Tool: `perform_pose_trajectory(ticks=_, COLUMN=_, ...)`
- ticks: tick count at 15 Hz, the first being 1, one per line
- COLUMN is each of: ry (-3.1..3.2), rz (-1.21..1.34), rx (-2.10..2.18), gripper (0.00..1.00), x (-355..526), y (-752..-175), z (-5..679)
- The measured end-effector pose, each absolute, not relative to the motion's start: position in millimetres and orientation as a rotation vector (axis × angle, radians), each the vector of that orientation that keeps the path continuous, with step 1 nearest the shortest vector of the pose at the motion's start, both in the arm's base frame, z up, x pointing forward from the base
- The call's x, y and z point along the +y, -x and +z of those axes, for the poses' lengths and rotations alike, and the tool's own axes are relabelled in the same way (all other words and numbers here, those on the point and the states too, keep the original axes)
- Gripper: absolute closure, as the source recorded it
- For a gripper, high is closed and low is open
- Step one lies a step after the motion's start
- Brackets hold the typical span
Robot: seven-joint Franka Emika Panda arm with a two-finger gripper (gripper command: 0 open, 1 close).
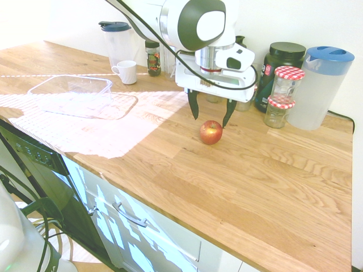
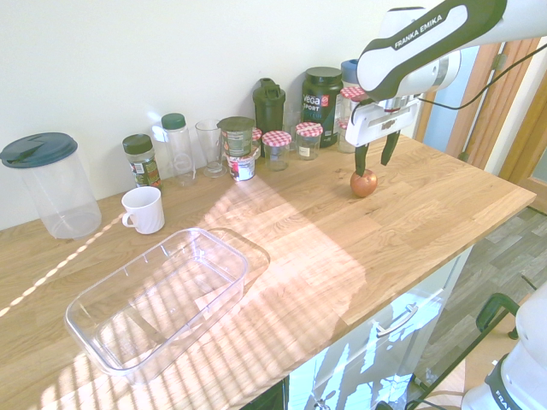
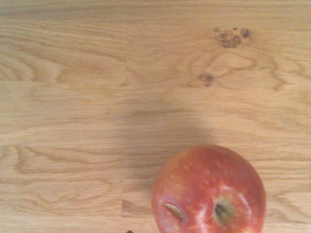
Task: Put the apple into the container
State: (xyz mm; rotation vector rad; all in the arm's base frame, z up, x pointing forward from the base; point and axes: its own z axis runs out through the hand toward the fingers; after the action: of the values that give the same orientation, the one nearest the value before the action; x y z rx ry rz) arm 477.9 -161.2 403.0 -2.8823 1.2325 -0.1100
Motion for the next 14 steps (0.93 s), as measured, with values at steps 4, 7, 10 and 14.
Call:
perform_pose_trajectory(ticks=4, ry=2.876, rz=-0.11, rx=1.248, gripper=0.0, x=-167.1, y=-484.6, z=389.9)
perform_pose_trajectory(ticks=7, ry=2.876, rz=-0.089, rx=1.252, gripper=1.0, x=-166.1, y=-487.3, z=379.9)
perform_pose_trajectory(ticks=10, ry=2.872, rz=-0.067, rx=1.259, gripper=1.0, x=-162.3, y=-490.6, z=368.7)
perform_pose_trajectory(ticks=14, ry=2.855, rz=-0.059, rx=1.257, gripper=1.0, x=-156.0, y=-493.4, z=364.8)
